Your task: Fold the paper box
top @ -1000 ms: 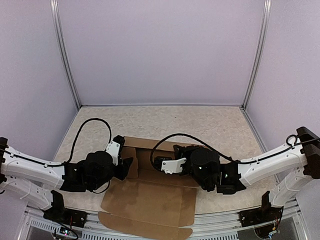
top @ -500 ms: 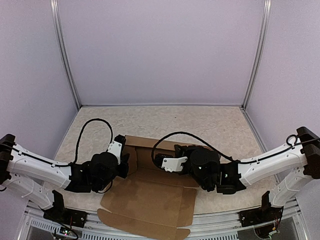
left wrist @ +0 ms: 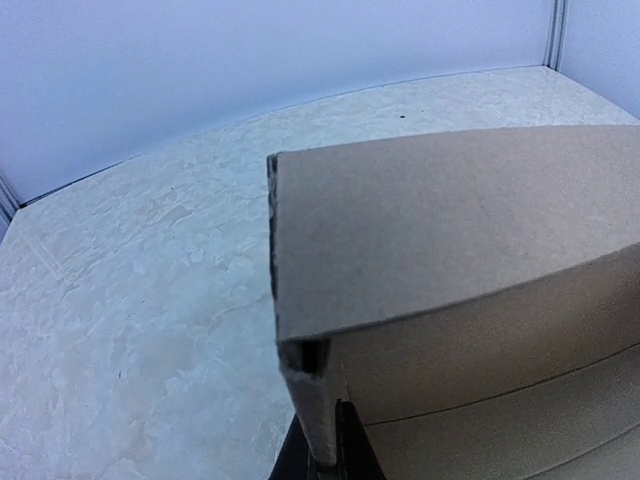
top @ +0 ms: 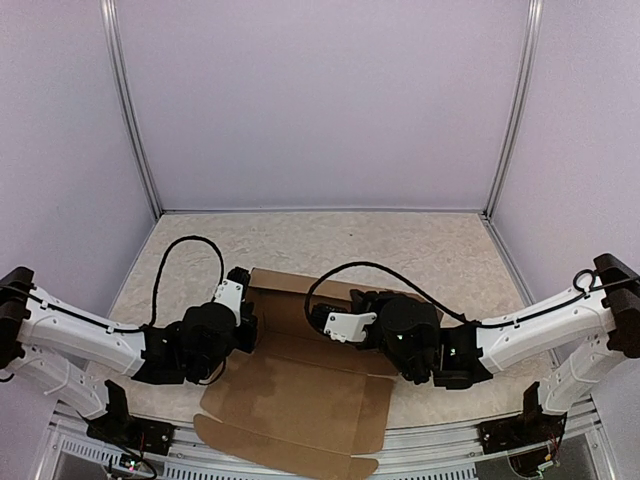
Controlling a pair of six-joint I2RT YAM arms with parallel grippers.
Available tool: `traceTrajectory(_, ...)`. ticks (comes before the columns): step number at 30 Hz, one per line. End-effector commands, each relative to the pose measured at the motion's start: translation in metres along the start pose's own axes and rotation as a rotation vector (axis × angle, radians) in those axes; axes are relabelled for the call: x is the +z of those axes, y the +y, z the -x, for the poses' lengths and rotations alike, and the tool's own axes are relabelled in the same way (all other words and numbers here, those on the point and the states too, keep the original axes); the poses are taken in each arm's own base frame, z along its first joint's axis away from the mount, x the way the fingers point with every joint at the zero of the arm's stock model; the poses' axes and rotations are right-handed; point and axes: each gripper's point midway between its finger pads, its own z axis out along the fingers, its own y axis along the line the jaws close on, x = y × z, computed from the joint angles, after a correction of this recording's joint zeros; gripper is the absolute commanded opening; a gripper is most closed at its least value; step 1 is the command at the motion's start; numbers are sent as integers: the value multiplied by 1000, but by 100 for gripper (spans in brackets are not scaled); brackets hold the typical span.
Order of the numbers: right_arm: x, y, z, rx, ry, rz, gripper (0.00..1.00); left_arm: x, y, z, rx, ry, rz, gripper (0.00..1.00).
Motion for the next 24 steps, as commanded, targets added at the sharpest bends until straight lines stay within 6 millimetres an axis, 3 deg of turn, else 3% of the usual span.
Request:
traceTrajectory(1, -12, 40, 21, 38, -108, 152, 0, 0, -24, 11, 9, -26, -107, 0)
traceTrajectory(7, -11, 38, 23, 76, -106, 154, 1, -1, -23, 14, 12, -30, -108, 0)
traceTrajectory(17, -28, 11, 50, 205, -181, 244, 52, -2, -21, 15, 19, -28, -98, 0)
traceTrajectory(24, -56, -14, 70, 356, -254, 418, 67, -2, -22, 11, 42, -20, -102, 0)
